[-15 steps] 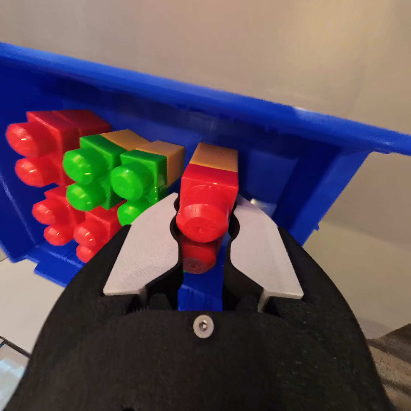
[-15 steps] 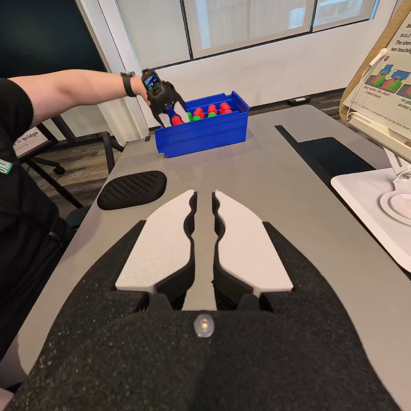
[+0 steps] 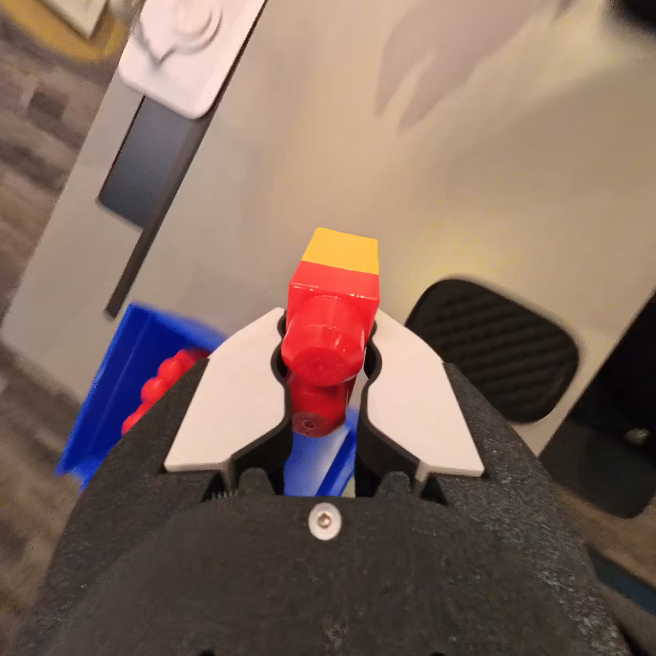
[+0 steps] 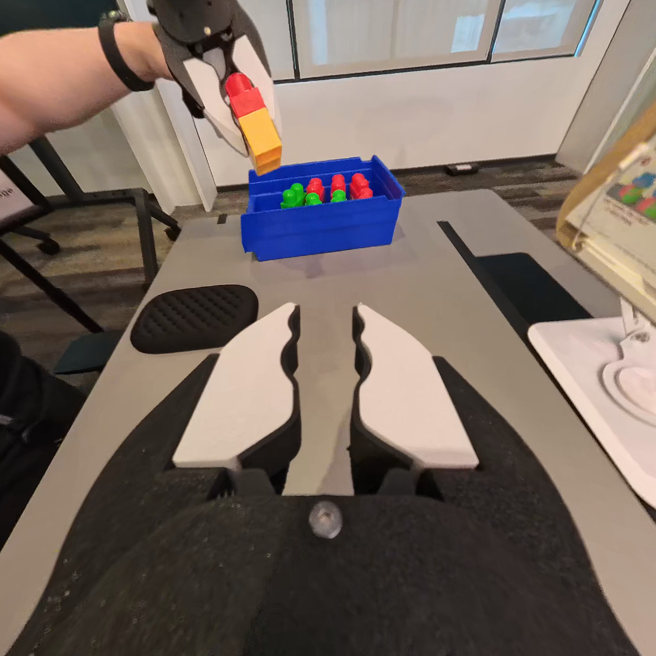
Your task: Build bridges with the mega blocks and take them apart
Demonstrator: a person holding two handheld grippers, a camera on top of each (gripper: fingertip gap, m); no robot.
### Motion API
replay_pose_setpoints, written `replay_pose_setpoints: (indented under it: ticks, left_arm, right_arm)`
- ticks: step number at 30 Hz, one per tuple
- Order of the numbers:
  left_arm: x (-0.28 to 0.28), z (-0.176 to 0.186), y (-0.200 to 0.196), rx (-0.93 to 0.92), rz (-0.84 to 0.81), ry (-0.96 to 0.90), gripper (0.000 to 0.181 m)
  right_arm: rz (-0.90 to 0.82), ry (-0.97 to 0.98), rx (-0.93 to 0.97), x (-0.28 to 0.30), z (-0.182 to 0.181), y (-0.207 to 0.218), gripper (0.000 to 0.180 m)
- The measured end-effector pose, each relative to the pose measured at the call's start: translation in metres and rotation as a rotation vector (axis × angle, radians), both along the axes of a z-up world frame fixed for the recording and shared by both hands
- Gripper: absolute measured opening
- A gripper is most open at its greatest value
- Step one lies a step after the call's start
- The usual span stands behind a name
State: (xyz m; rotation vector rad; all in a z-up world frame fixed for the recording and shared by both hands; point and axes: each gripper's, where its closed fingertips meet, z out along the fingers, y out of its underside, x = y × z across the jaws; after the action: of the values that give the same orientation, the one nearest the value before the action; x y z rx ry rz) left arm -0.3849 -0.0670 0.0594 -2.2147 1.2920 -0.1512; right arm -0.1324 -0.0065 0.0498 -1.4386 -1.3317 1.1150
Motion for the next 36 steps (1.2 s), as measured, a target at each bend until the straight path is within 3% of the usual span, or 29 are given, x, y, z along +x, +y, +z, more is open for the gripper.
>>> replay_pose_setpoints:
  ticks: [5, 10, 14, 15, 16, 20, 25, 36]
  left_arm:
    - [0.122, 0.014, 0.006, -0.049, -0.102, -0.29, 0.04]
    - [0.209, 0.007, 0.016, -0.034, -0.221, -0.373, 0.04]
    - [0.257, 0.008, 0.025, -0.059, -0.263, -0.459, 0.04]
    - [0.266, 0.009, 0.026, -0.071, -0.275, -0.473, 0.04]
    - [0.272, 0.008, 0.027, -0.081, -0.291, -0.476, 0.04]
    - [0.295, 0.007, 0.032, -0.095, -0.313, -0.523, 0.038]
    - [0.31, 0.003, 0.04, -0.076, -0.317, -0.578, 0.061]
    - [0.336, 0.005, 0.062, -0.045, -0.376, -0.832, 0.034]
  right_arm:
    - [0.004, 0.025, 0.121, -0.034, 0.027, -0.031, 0.045]
    - [-0.014, 0.098, 0.068, -0.027, 0.046, -0.036, 0.06]
    - [0.047, 0.114, 0.006, -0.01, 0.046, -0.036, 0.057]
    - [0.06, 0.106, 0.005, -0.005, 0.044, -0.035, 0.053]
    - [0.084, 0.114, -0.005, 0.003, 0.044, -0.036, 0.037]
    - [0.122, 0.122, -0.058, 0.026, 0.039, -0.028, 0.036]
    - [0.097, 0.149, -0.137, 0.047, 0.033, -0.011, 0.036]
    - [0.059, 0.137, -0.174, 0.08, 0.021, 0.005, 0.036]
